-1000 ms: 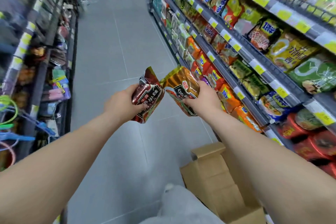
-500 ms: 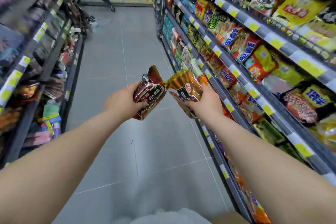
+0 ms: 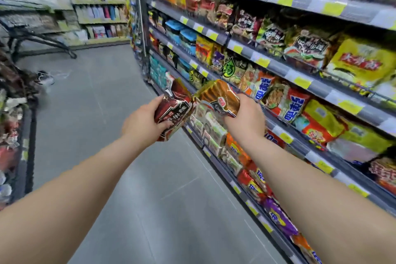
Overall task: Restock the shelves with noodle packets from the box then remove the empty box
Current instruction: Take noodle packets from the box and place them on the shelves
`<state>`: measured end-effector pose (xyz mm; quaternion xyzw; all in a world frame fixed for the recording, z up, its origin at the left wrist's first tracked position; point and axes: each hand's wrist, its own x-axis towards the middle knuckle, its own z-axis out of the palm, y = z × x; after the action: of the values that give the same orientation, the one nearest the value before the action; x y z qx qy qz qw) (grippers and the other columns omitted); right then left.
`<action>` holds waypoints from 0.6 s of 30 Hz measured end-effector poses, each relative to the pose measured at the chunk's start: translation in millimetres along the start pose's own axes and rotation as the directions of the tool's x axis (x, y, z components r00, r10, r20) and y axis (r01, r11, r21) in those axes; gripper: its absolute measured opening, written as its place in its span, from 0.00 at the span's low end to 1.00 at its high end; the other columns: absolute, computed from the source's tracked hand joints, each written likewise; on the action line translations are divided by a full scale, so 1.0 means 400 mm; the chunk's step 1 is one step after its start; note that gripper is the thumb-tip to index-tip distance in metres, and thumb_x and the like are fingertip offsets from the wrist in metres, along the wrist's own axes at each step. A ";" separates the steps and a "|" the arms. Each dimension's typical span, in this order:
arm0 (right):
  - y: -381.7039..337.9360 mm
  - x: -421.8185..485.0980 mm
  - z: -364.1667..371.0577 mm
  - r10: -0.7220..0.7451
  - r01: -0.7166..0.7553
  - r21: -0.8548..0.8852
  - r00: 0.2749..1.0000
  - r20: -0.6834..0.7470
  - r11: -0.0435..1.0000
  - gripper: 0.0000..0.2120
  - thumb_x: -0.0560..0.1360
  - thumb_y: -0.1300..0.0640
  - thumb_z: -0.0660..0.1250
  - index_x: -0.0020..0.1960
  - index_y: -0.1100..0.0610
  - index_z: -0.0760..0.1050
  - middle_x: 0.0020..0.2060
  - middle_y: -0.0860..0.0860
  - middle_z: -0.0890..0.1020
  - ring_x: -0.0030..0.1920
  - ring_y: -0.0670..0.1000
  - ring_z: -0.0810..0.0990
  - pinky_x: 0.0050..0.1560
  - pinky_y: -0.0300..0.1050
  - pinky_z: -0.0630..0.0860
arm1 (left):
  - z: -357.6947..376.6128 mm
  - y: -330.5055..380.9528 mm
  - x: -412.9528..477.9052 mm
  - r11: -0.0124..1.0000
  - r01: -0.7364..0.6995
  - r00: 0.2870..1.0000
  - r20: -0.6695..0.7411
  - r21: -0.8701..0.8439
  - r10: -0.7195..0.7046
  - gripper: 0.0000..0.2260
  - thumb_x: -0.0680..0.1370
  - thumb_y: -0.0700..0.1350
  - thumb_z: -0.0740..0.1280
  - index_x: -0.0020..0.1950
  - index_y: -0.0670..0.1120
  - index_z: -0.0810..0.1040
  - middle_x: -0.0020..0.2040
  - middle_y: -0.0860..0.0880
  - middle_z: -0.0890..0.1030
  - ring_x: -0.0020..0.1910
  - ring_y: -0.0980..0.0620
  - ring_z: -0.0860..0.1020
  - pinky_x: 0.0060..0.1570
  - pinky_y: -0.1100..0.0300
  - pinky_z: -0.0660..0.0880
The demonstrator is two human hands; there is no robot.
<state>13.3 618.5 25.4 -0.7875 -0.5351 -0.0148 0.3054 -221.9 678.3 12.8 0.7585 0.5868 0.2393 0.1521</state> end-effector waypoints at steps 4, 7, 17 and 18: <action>-0.057 0.180 0.041 0.048 -0.055 -0.069 0.994 -0.103 0.996 0.20 0.69 0.50 0.71 0.57 0.53 0.72 0.50 0.51 0.77 0.54 0.57 0.74 0.54 0.53 0.72 | -0.045 -0.011 0.260 0.995 -0.085 0.996 0.014 -0.057 0.086 0.32 0.74 0.54 0.70 0.74 0.62 0.59 0.64 0.50 0.76 0.59 0.44 0.76 0.51 0.52 0.74; -0.080 0.320 0.062 0.035 -0.068 -0.141 0.973 -0.228 0.988 0.26 0.69 0.48 0.73 0.64 0.53 0.70 0.56 0.51 0.77 0.58 0.57 0.72 0.59 0.52 0.70 | -0.044 0.021 0.427 0.983 -0.159 0.987 -0.028 -0.097 0.157 0.31 0.75 0.53 0.69 0.74 0.61 0.59 0.64 0.50 0.76 0.59 0.44 0.75 0.52 0.51 0.74; -0.103 0.817 0.081 -0.196 -0.101 -0.380 0.721 -0.665 0.919 0.30 0.62 0.67 0.70 0.63 0.56 0.71 0.58 0.54 0.75 0.56 0.58 0.69 0.58 0.50 0.62 | 0.002 0.220 0.951 0.862 -0.501 0.821 -0.351 -0.069 0.449 0.30 0.77 0.53 0.66 0.76 0.57 0.56 0.67 0.51 0.72 0.63 0.47 0.71 0.55 0.49 0.73; -0.105 0.854 0.077 -0.224 -0.109 -0.408 0.695 -0.683 0.906 0.31 0.60 0.67 0.71 0.62 0.56 0.71 0.57 0.54 0.76 0.55 0.58 0.69 0.57 0.49 0.61 | 0.007 0.237 0.994 0.846 -0.529 0.795 -0.385 -0.062 0.468 0.30 0.77 0.52 0.66 0.76 0.56 0.56 0.67 0.50 0.72 0.63 0.46 0.71 0.57 0.49 0.72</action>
<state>114.0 928.6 139.4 -0.7475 -0.3826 -0.4440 0.3126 -64.5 1036.2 132.2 0.8148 0.3609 0.4522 0.0377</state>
